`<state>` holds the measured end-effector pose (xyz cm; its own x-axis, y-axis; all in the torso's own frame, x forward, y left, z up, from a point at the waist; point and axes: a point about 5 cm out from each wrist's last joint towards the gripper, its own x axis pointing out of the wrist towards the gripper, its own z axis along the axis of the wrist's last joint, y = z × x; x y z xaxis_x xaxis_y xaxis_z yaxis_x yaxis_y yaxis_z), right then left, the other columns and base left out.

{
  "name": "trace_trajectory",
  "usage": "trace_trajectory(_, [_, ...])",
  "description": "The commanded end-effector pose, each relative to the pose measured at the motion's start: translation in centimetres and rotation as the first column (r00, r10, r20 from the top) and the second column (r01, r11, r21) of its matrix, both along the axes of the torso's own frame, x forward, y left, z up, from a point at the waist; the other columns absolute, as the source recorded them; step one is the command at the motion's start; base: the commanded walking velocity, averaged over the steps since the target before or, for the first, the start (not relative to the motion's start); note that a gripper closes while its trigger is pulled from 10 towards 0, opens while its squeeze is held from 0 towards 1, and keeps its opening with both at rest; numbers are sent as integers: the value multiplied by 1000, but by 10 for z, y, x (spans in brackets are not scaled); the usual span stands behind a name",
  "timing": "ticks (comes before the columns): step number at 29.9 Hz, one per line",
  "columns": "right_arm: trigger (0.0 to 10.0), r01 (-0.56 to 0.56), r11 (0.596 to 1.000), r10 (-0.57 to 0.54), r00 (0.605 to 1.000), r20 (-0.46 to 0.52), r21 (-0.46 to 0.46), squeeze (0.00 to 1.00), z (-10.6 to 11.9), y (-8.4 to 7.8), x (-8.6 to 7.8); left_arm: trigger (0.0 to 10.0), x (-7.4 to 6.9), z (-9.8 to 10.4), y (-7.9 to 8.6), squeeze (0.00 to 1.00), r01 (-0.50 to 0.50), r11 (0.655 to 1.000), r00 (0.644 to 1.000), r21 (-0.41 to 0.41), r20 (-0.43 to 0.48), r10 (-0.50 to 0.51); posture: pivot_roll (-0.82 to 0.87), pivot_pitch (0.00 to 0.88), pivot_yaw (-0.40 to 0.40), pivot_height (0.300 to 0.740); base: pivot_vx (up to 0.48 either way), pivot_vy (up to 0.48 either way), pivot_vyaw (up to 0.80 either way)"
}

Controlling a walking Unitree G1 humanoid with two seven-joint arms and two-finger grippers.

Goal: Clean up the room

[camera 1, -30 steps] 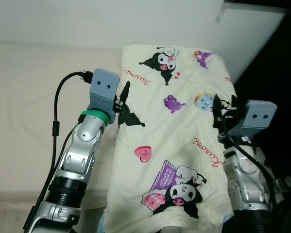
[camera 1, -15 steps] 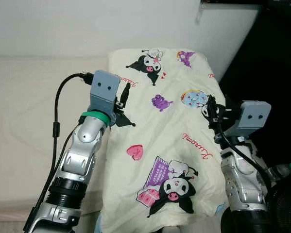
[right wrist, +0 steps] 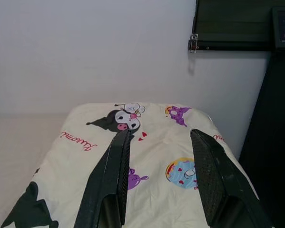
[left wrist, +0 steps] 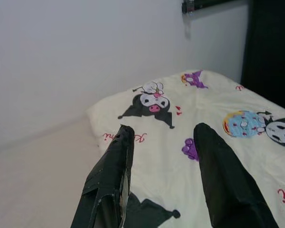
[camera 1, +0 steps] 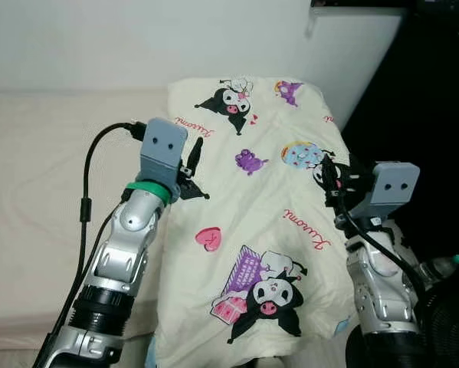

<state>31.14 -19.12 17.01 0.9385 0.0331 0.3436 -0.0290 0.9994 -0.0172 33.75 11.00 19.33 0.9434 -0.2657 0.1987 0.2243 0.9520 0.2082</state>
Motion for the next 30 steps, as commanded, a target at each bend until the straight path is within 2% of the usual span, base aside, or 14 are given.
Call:
trace_trajectory(1, [10000, -4, 1000, 4, 1000, -17, -3, 0, -4, 2, 0, 10000, -2, -5, 0, 0, 5, 1000, 1000, 15, -6, -5, -108, 58, 4, 740, 0, 0, 0])
trace_trajectory(4, [10000, -10, 1000, 10, 1000, -18, -17, 0, -5, 3, 0, 10000, -2, -5, 0, 0, 4, 1000, 1000, 13, -9, -4, -109, 59, 4, 740, 0, 0, 0])
trace_trajectory(6, [10000, -15, 997, 13, 999, -31, -81, 0, -7, 6, 0, 10000, -1, -8, 0, 0, -17, 999, 1000, 30, -14, 17, -111, 64, 3, 740, 0, -371, 769])
trace_trajectory(13, [10000, -18, 998, 16, 999, -28, -55, 0, -8, 7, -1, 10000, -1, -11, -1, 0, -29, 999, 999, 42, -18, 29, -110, 67, 2, 740, 0, -480, 721])
trace_trajectory(16, [10000, -7, 999, 6, 1000, -28, -33, 0, -7, 3, -1, 10000, -1, -11, 0, 0, -30, 999, 999, 38, -23, 31, -110, 69, 1, 740, 0, -375, 0])
trace_trajectory(24, [10000, 2, 1000, -2, 1000, -26, -13, 0, -6, 0, -1, 10000, -1, -12, 1, 0, -31, 999, 999, 11, -43, 32, -112, 72, 2, 740, 0, 0, 0])
trace_trajectory(30, [10000, -4, 1000, 4, 1000, -30, -5, 0, -8, 1, -2, 10000, 0, -12, 0, 0, -35, 999, 998, 24, -44, 36, -111, 76, 4, 740, 0, 0, 0])
